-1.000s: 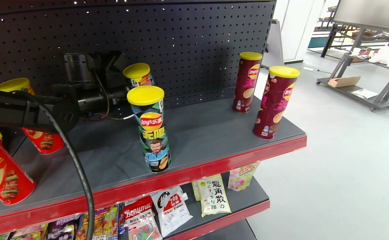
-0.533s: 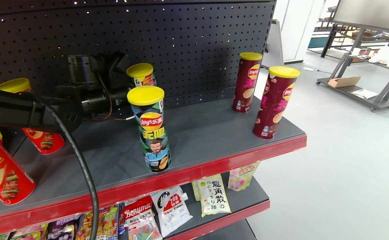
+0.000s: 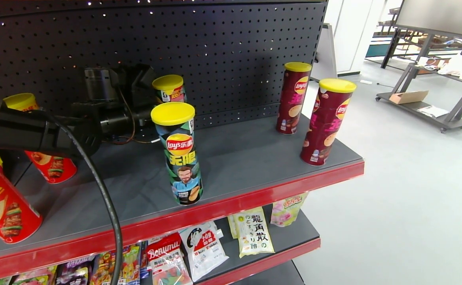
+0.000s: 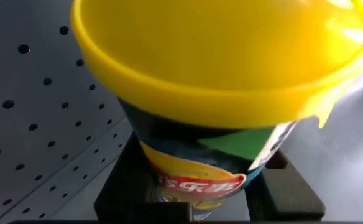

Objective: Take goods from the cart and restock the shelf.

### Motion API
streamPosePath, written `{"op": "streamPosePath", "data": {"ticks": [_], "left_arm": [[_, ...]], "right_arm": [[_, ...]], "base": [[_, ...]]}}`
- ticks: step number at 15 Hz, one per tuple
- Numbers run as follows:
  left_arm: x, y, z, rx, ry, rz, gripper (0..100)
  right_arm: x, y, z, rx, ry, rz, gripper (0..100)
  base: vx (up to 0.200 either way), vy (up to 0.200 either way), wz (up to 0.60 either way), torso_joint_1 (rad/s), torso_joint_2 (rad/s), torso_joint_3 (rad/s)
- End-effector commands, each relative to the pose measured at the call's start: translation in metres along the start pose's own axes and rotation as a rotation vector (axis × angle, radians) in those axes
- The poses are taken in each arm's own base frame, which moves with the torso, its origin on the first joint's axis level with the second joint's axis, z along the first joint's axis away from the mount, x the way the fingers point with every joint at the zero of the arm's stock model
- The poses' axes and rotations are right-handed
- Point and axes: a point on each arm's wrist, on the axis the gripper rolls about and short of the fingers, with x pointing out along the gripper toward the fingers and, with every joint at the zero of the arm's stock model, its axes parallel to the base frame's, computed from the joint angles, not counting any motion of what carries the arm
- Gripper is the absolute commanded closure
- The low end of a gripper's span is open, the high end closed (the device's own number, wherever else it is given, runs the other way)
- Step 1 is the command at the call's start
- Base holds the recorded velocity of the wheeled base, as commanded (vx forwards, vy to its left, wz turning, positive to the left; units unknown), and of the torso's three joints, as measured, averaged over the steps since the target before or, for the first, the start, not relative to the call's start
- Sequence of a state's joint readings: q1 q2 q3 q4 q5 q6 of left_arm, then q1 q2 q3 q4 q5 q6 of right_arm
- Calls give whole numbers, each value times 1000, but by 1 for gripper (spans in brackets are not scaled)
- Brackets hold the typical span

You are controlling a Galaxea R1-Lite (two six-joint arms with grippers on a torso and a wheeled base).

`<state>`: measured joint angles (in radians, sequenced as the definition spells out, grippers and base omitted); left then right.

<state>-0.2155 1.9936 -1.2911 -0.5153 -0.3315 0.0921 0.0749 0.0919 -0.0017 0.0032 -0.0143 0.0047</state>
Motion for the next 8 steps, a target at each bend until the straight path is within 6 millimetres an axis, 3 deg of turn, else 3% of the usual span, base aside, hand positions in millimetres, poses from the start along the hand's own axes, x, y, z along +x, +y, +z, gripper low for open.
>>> {"op": "streamPosePath", "data": {"ticks": [1,2,3,8], "left_arm": [[3,1,-2,-1,4,-1,100],[4,1,-2,-1,3,-1,100],[4,1,-2,0,1,-1,0],[3,1,-2,-2,6,2,0]], "right_arm": [[0,0,0,0,2,1,0],[0,0,0,0,2,-1,0],[0,0,0,0,2,1,0],[0,0,0,0,2,-1,0]], "base": [[0,0,0,0,0,0],[0,0,0,0,0,0],[0,0,0,0,0,0],[0,0,0,0,0,0]]}}
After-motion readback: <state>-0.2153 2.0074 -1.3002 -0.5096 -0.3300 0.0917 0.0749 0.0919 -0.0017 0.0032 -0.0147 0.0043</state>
